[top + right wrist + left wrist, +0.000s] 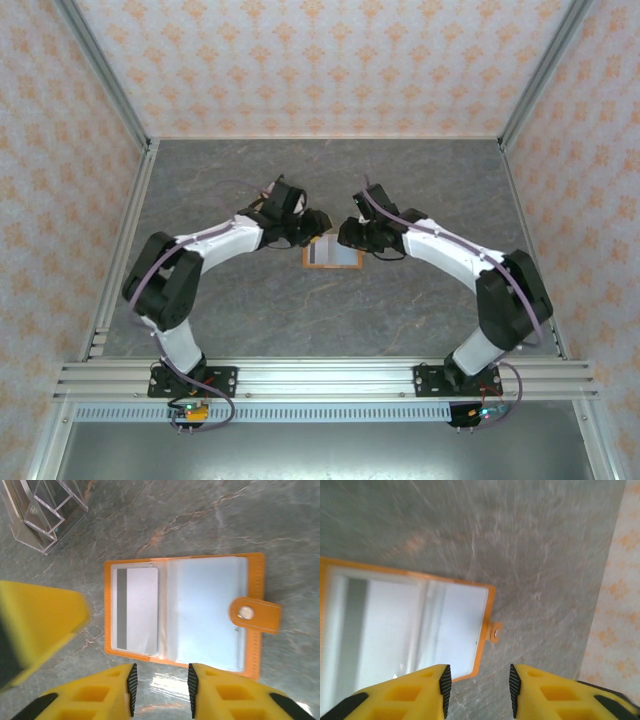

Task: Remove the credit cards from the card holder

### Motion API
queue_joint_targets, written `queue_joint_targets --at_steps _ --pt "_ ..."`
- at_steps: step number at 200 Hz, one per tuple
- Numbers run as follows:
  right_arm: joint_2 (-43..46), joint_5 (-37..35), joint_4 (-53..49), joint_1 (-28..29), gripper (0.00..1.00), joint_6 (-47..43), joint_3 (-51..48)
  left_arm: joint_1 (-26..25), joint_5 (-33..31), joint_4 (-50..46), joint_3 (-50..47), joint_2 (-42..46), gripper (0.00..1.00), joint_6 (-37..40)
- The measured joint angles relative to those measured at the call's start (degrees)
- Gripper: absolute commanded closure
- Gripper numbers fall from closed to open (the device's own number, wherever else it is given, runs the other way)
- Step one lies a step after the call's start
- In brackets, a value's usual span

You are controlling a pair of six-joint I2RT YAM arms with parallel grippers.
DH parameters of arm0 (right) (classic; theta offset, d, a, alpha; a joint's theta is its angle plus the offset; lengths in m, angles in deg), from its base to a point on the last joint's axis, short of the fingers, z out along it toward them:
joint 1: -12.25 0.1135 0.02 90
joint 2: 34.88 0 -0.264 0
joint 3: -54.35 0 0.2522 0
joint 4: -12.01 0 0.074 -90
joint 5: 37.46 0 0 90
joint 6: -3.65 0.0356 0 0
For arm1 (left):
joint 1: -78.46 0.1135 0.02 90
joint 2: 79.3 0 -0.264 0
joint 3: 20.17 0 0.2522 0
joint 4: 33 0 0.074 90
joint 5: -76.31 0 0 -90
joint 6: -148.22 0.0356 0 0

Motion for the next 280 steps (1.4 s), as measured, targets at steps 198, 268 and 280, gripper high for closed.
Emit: queue_joint_targets --at_steps 198,268,280 --pt "-18.34 10.95 5.86 0.0 0.78 5.18 6.47 1.46 -4.0 -4.28 -1.14 -8.31 0.89 0.39" --pt "-18.67 10.6 5.53 0.0 0.78 5.16 6.4 0.87 -5.11 -4.24 -0.98 -8.72 0.92 0.39" --pt "-18.67 10.58 5.55 0.0 0.78 5.16 6.32 0.83 -5.29 -4.24 -0.98 -8.72 0.92 0.39"
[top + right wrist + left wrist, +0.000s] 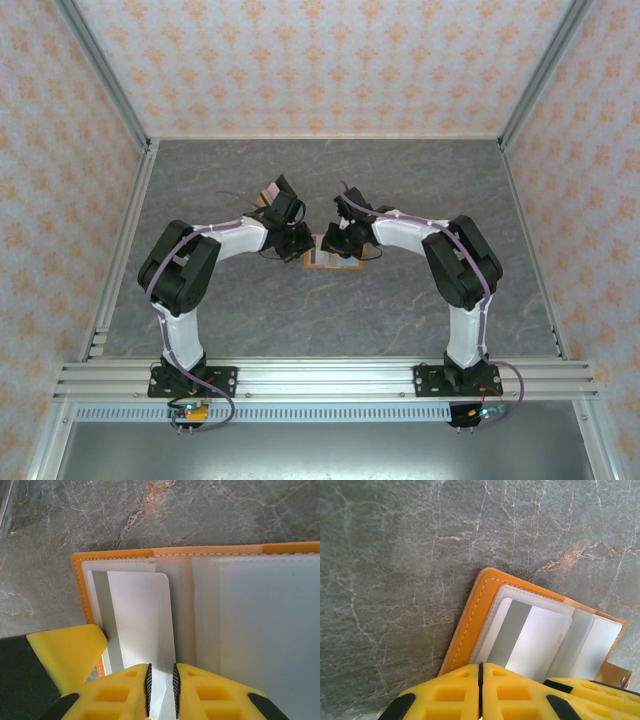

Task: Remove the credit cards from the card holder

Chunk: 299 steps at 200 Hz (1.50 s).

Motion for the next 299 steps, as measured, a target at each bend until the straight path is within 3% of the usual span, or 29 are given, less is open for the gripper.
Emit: queue_joint_targets --at_steps 57,205,299 --pt "0.02 -0.15 1.29 -0.24 0.79 -0.04 -1.33 -0.09 -0.44 -0.02 0.0 -0.02 0.93 0.0" --pt "5.31 8.24 13.49 -3.28 1.0 1.31 -10.14 -0.09 -0.5 0.22 0.0 -0.11 0.94 -0.02" --pt "8.22 6.93 14.84 -4.5 1.0 0.76 -13.88 -0.09 -0.83 0.22 -0.28 -0.11 0.94 0.0"
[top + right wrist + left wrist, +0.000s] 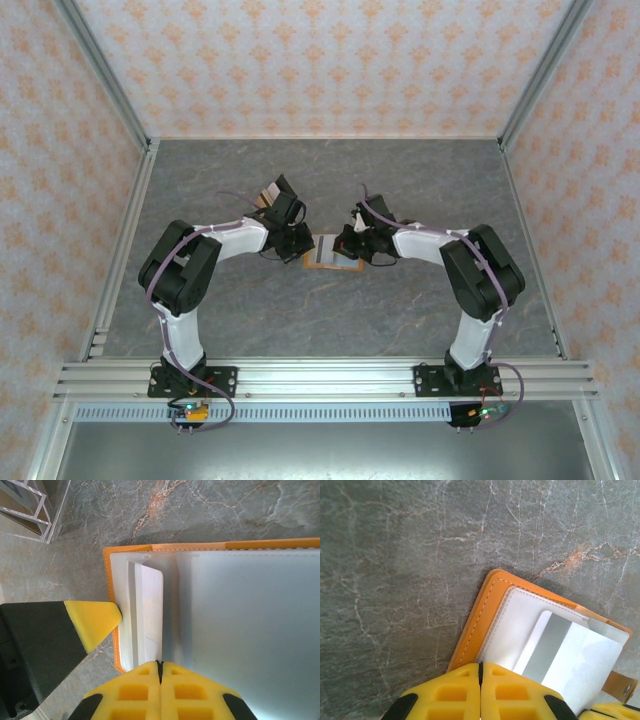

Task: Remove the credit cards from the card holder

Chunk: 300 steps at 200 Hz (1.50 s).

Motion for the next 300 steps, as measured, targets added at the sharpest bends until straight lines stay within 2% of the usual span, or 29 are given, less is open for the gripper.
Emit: queue_joint_targets --at_steps 45,92,134,170,202,227,249,300 --pt "2.45 -1.42 0.02 -0.39 1.0 -0.66 -3.02 0.0 0.07 0.02 0.0 0.0 0.91 0.04" --pt "5.7 -0.57 0.13 -4.28 1.0 -0.81 -6.19 0.07 1.22 -0.7 -0.17 1.49 0.69 1.75" --pt "10.49 2.89 1.09 -5.86 1.0 -0.81 -6.58 0.94 2.97 -0.79 -2.49 8.83 0.45 3.3" --pt "13.42 8.17 5.42 -5.84 1.0 0.59 -6.62 1.86 7.58 7.21 -7.93 15.15 0.31 1.66" --pt "13.55 12.98 11.1 -5.84 1.0 4.24 -6.69 1.88 12.74 16.39 -11.72 15.54 0.24 -1.51" --pt "13.55 15.74 14.78 -5.84 1.0 6.8 -6.69 1.88 16.11 23.39 -13.16 15.56 0.23 -4.07" --pt "13.55 17.14 16.44 -5.84 1.0 8.15 -6.69 1.88 17.68 27.56 -13.29 15.67 0.28 -5.29" --pt "13.55 17.79 17.79 -6.01 1.0 9.53 -6.69 2.32 19.02 31.36 -13.64 17.05 0.66 -6.8"
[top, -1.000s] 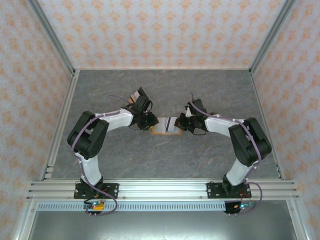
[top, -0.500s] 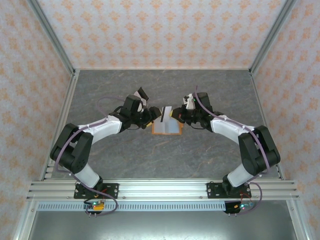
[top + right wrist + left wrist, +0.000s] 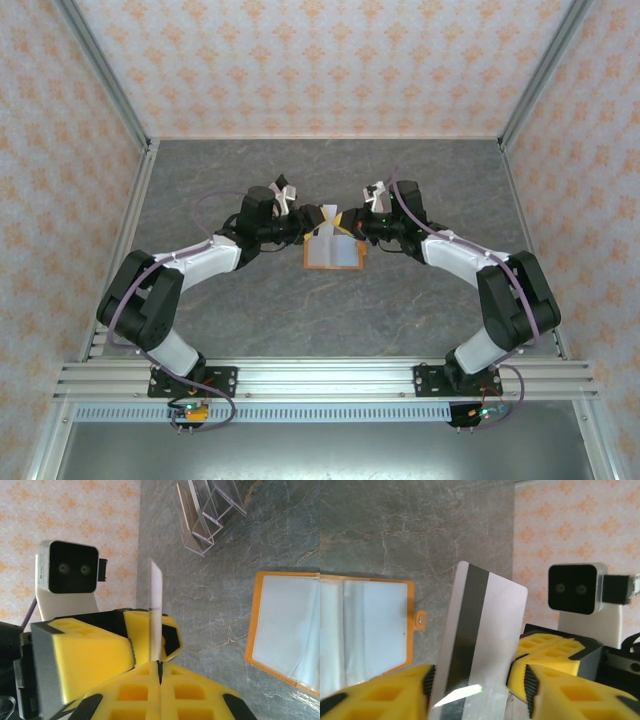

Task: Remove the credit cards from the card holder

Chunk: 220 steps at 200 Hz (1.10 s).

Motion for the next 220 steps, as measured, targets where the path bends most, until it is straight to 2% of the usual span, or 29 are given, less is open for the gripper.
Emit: queue_joint_targets --at_steps 37,43,67,89,107,123,174,220 --pt "-0.28 -0.52 -0.63 -0.22 0.98 -0.04 0.0 0.26 -0.02 0.2 -0.31 0.26 0.95 0.31" --pt "-0.5 -0.79 -1.38 -0.22 0.92 -0.15 0.0 0.31 0.0 0.28 -0.31 0.52 1.0 0.66" --pt "-0.74 -2.29 -5.09 -0.17 0.63 -2.58 0.35 0.31 -1.16 -2.71 -0.2 2.16 1.0 3.06" --pt "-0.42 -6.54 -10.93 -0.2 0.39 -5.84 1.22 0.31 -4.98 -10.93 0.81 4.07 1.0 7.17" --pt "0.96 -11.21 -16.26 -0.2 0.25 -9.49 2.08 0.31 -10.62 -19.67 2.82 6.29 1.0 11.3" --pt "2.95 -14.93 -19.63 -0.2 0.17 -11.82 2.43 0.31 -17.16 -28.22 5.62 8.81 1.0 14.82" --pt "7.43 -22.99 -23.98 -0.2 0.07 -17.53 2.56 0.31 -38.18 -50.34 18.64 10.93 1.0 18.45" --pt "7.56 -26.49 -25.7 -0.2 0.03 -19.87 2.56 -0.85 -51.63 -60.85 32.15 0.24 1.0 17.03"
